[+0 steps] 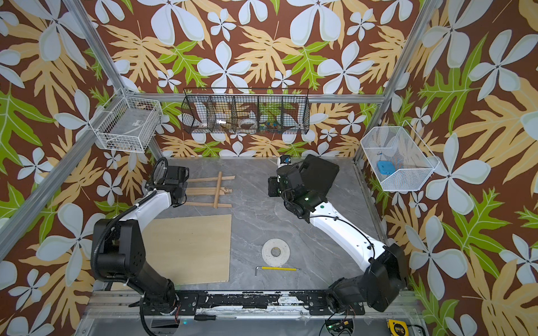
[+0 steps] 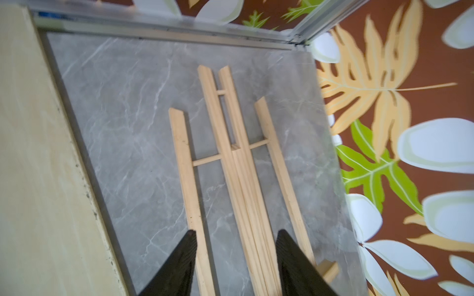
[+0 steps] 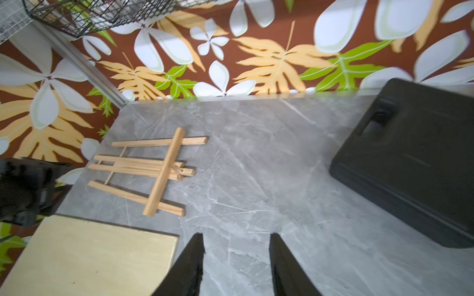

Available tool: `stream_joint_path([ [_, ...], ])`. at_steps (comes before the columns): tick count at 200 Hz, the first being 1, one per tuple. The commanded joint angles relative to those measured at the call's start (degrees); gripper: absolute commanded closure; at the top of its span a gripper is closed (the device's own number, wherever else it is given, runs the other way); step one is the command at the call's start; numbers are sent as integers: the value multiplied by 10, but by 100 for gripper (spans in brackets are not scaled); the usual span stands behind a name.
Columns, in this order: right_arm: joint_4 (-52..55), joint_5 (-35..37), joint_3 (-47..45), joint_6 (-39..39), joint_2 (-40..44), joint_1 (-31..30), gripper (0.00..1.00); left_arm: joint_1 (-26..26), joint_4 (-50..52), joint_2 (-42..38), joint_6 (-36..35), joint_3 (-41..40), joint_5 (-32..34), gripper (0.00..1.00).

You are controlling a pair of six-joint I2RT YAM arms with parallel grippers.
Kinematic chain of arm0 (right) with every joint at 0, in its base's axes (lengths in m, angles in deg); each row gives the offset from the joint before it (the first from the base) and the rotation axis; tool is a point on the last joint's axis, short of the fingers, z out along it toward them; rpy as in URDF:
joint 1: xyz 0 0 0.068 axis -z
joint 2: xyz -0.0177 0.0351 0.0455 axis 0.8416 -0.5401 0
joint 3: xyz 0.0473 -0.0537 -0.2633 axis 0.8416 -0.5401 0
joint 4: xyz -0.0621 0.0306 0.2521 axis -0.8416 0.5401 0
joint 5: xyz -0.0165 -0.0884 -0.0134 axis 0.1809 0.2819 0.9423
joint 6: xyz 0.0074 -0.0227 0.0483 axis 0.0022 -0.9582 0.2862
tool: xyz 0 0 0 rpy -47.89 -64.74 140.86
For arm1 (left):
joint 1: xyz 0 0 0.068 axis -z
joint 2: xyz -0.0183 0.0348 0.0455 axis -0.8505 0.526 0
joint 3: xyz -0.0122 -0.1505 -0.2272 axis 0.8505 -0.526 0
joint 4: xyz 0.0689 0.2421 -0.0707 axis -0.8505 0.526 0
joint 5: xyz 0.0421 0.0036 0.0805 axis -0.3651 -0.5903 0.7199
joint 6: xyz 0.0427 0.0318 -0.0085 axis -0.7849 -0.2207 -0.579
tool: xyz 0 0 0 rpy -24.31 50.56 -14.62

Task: Disassemble the easel
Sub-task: Reset both arms

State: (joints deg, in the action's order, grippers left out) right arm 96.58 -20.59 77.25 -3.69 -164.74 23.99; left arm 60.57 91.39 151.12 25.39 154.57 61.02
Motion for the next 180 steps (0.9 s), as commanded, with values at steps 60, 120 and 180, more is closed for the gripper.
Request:
stream_joint_path([
  [60, -27, 154, -125, -92, 131, 66, 32, 0, -147, -256, -342, -172, -10, 44],
  [120, -117, 256, -227, -176, 166, 76, 3, 0, -275, -451, -548, -327, -121, 34],
  [180, -293, 243, -376, -195, 179, 161, 1, 0, -346, -467, -653, -408, -114, 24],
])
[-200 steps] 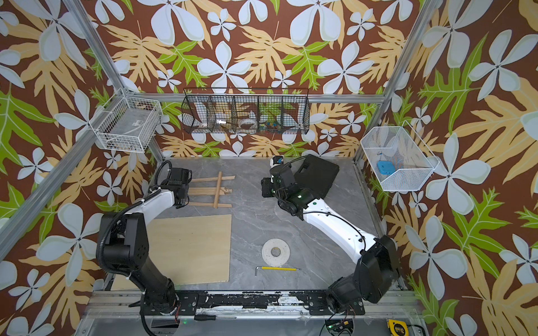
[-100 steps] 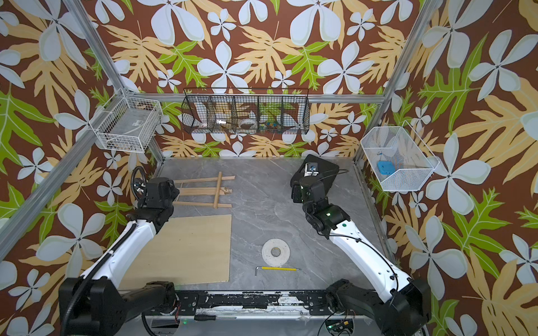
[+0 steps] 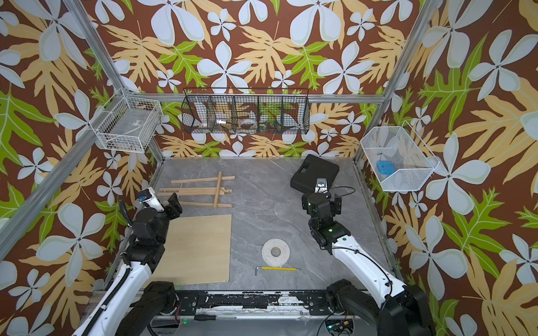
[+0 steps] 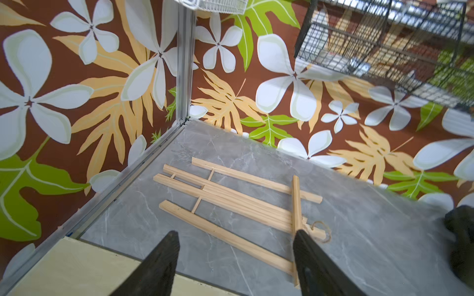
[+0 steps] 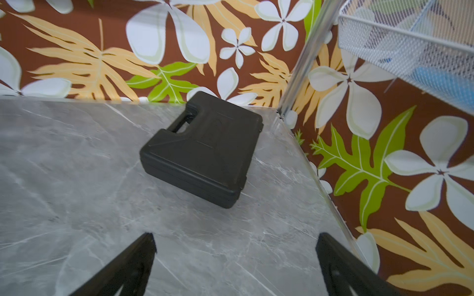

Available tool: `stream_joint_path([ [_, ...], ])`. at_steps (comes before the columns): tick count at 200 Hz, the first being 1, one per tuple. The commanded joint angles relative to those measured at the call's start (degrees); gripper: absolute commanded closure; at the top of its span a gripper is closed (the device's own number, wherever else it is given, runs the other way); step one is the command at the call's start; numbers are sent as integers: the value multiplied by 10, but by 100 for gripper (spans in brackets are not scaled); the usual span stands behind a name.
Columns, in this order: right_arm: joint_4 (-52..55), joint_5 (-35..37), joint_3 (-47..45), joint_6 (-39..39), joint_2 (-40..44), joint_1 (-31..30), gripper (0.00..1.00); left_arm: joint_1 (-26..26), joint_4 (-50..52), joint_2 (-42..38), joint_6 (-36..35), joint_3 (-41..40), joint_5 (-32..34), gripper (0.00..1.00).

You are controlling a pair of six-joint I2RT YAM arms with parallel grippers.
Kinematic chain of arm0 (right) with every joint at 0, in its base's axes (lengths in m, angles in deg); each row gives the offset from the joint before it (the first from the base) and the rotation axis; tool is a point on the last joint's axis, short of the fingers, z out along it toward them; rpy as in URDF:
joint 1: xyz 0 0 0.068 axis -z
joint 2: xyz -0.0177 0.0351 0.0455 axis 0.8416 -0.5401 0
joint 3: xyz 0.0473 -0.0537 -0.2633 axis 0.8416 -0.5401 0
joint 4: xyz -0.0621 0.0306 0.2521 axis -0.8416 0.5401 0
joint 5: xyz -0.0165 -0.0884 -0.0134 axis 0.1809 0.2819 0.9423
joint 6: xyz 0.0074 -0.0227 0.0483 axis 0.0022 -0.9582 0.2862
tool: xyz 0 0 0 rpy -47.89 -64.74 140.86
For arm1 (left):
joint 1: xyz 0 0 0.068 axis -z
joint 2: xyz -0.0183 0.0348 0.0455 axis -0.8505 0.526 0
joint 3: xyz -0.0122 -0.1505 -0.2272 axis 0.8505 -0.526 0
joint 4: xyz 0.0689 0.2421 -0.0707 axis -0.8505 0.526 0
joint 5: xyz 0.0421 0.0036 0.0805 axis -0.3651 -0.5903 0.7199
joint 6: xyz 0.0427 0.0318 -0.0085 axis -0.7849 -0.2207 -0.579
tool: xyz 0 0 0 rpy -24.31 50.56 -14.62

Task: Disassemble the easel
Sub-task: Reset both arms

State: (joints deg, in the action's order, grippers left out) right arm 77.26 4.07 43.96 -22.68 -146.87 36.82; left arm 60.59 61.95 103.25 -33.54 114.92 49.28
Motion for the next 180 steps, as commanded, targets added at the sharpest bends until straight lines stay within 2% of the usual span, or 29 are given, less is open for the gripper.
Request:
stream_joint_path([
  [1, -102, -5, -46, -5, 0, 35, 1, 0, -52, 13, -65, -12, 4, 24],
  [21, -156, -40, -90, -1, -5, 76, 1, -1, -87, 34, -73, -34, 9, 18],
  [27, -173, -49, -104, -3, -6, 86, 1, -1, -104, 40, -73, -44, 8, 11],
  [31, -191, -53, -113, -4, -6, 91, 1, -1, -117, 43, -75, -52, 3, 2],
  [34, -201, -58, -120, -5, -7, 95, 1, 0, -128, 45, -77, -57, -1, 0],
  [69, -331, -115, -195, -30, -8, 133, 1, -1, -225, 82, -74, -112, -6, 0],
  [99, -412, -171, -238, -29, -17, 165, 1, -1, -268, 116, -79, -138, -22, 0],
  [126, -463, -204, -248, -31, -58, 173, 1, -1, -358, 153, -65, -173, -15, 0],
  [137, -483, -213, -250, -34, -77, 173, 1, -1, -354, 162, -67, -166, -15, 0],
  [180, -515, -230, -246, -49, -114, 173, 1, -1, -492, 216, -72, -182, -21, 0],
])
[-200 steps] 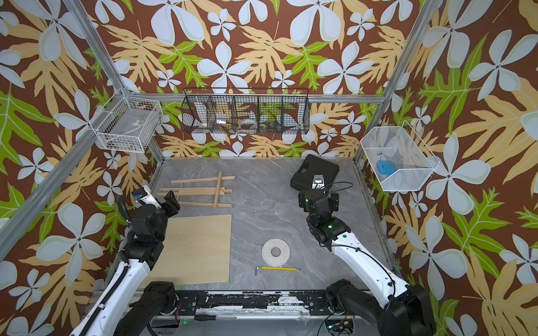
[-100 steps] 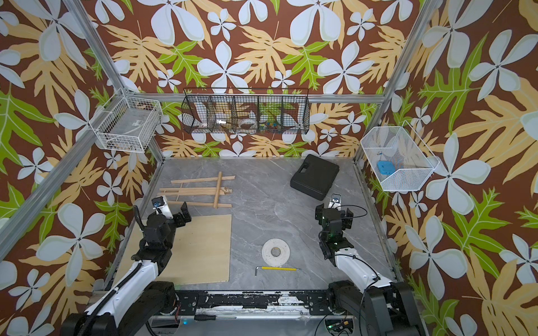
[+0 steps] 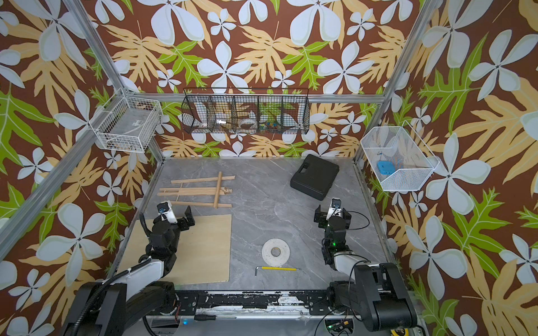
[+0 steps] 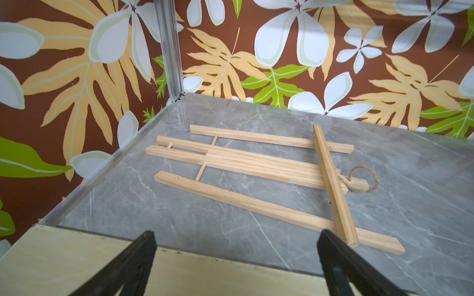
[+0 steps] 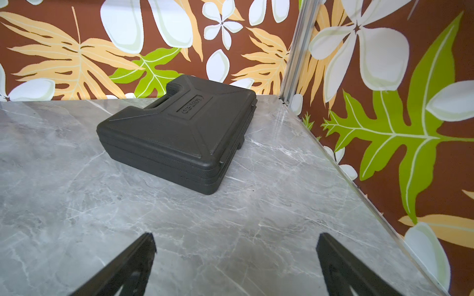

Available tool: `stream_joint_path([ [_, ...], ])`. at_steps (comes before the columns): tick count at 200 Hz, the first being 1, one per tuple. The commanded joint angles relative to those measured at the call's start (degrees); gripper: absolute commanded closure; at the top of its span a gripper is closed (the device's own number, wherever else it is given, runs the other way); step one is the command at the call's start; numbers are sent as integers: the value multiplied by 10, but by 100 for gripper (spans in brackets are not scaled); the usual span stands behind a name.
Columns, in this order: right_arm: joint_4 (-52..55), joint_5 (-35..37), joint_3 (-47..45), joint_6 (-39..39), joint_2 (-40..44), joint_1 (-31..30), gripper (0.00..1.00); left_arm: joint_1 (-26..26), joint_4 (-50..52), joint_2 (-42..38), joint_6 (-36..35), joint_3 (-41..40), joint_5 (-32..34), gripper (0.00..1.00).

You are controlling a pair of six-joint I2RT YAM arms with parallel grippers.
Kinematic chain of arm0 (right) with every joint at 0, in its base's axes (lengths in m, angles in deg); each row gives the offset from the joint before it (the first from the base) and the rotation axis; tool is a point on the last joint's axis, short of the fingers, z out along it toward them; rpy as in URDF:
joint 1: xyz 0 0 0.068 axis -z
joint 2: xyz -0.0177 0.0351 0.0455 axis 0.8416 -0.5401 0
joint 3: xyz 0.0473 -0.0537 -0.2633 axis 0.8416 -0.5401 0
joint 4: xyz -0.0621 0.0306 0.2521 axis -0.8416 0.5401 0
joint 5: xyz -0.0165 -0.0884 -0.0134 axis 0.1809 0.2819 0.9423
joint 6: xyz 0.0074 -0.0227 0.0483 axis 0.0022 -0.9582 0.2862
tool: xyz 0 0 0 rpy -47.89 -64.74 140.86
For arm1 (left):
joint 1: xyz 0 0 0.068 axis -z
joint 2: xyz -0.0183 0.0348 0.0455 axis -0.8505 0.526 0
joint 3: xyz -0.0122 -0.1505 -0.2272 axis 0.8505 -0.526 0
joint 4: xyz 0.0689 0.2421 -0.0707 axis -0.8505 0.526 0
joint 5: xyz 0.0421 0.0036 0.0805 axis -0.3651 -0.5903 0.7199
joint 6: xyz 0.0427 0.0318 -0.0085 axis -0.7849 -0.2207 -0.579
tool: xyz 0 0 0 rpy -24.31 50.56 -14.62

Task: Disassemble the easel
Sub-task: Reset both arms

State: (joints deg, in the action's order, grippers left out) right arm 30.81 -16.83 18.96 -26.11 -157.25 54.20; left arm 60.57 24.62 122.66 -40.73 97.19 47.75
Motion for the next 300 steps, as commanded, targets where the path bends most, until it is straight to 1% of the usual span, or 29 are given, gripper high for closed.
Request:
stream_joint_path([
  [1, -52, -21, 4, -15, -10, 0, 1, -1, -121, 24, 0, -4, -6, 0],
  [11, -72, -21, 0, -21, -23, 0, 1, -1, -145, 41, 6, -6, -7, 0],
  [27, -107, -18, -3, -25, -50, 0, 1, -1, -215, 88, 10, -18, -16, 0],
  [37, -114, -18, 0, -26, -66, 0, 1, -1, -256, 118, 6, -25, -31, 0],
  [53, -119, -30, 6, -29, -84, 0, 1, -1, -309, 152, 1, -32, -31, 0],
  [67, -135, -36, 6, -32, -105, 0, 1, -1, -242, 137, 6, -15, -25, 0],
  [72, -140, -37, 6, -33, -112, 0, 1, -1, -233, 141, 7, -7, -25, 0],
  [81, -152, -35, 8, -34, -124, 0, 1, -1, -244, 152, 4, -1, -29, 0],
  [90, -121, -37, 20, -30, -119, 2, 1, 0, -234, 148, 5, 0, -30, 0],
  [98, -135, -39, 16, -28, -124, 5, 1, -1, -231, 149, 6, 1, -29, 0],
  [107, -123, -40, 20, -27, -122, 6, 1, -1, -242, 151, 5, 0, -29, 0],
  [300, -123, -42, 23, -26, -127, 7, 1, -1, -238, 149, 5, 0, -29, 0],
])
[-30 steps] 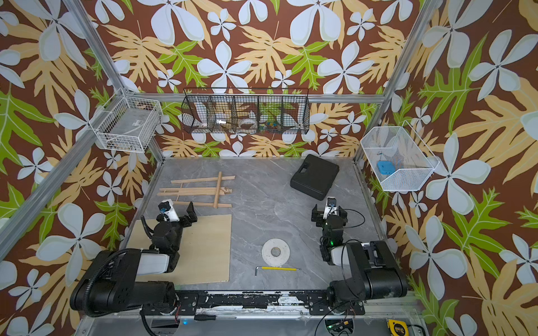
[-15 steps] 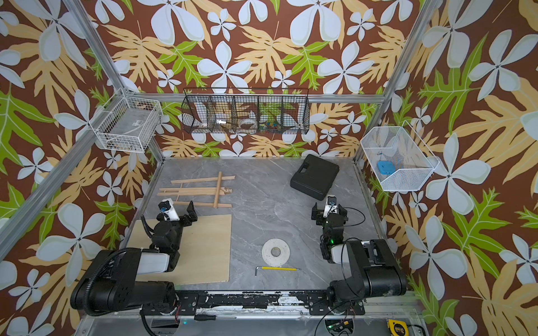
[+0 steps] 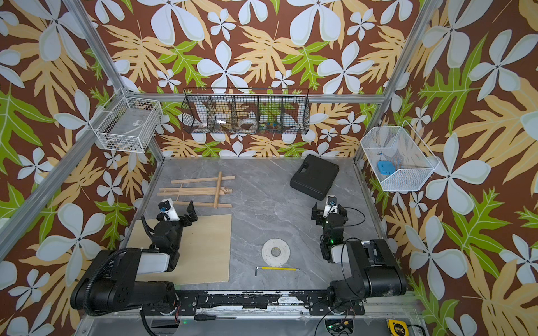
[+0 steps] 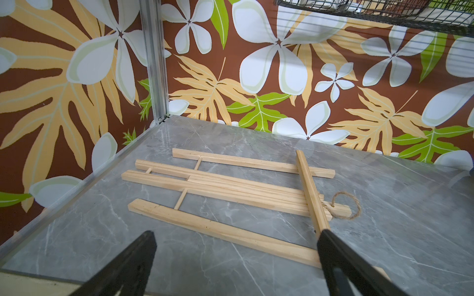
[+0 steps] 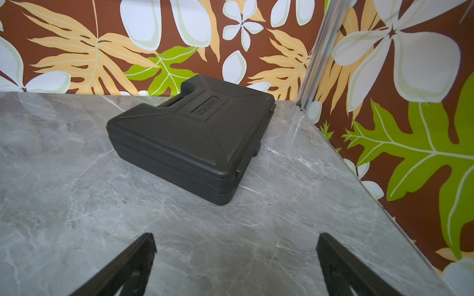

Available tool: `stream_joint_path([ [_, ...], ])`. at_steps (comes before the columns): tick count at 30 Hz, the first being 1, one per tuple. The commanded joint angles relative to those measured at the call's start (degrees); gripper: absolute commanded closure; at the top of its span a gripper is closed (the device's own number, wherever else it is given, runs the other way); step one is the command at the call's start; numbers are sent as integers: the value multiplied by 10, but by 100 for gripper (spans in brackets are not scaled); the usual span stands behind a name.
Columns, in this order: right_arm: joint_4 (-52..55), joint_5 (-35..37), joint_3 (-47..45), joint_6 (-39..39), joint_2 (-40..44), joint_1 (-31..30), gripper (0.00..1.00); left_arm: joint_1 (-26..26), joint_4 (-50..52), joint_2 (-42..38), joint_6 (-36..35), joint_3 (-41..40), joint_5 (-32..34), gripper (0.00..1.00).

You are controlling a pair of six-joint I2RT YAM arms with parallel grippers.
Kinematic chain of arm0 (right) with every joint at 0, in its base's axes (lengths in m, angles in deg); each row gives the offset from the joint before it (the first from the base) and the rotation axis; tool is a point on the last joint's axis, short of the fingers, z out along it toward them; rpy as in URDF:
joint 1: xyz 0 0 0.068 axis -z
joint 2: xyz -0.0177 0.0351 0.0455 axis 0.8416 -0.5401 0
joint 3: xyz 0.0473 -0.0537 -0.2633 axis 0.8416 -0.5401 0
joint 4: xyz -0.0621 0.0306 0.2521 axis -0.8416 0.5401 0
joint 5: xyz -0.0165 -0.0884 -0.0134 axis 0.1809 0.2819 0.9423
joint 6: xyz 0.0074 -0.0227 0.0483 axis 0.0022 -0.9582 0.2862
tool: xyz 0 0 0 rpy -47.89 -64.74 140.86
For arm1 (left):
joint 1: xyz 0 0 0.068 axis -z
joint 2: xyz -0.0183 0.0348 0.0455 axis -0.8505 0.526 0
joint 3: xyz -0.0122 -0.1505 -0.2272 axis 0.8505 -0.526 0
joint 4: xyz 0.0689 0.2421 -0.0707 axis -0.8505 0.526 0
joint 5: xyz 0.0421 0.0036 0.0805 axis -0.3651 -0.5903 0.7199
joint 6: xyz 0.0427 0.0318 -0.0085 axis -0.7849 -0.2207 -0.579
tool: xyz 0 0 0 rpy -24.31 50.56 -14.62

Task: Disassemble the easel
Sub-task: Reset both arms

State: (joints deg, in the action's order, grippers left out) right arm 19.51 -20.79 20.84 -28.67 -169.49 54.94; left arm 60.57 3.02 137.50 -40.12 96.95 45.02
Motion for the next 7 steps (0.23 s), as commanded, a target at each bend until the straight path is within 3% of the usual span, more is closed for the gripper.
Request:
stream_joint_path([
  [1, -10, -2, 4, 0, -5, -1, 1, -1, -22, 1, -1, 2, -2, 0],
  [7, -11, -2, 1, 0, 1, 0, 1, -2, -23, 0, -1, 2, -2, 0],
])
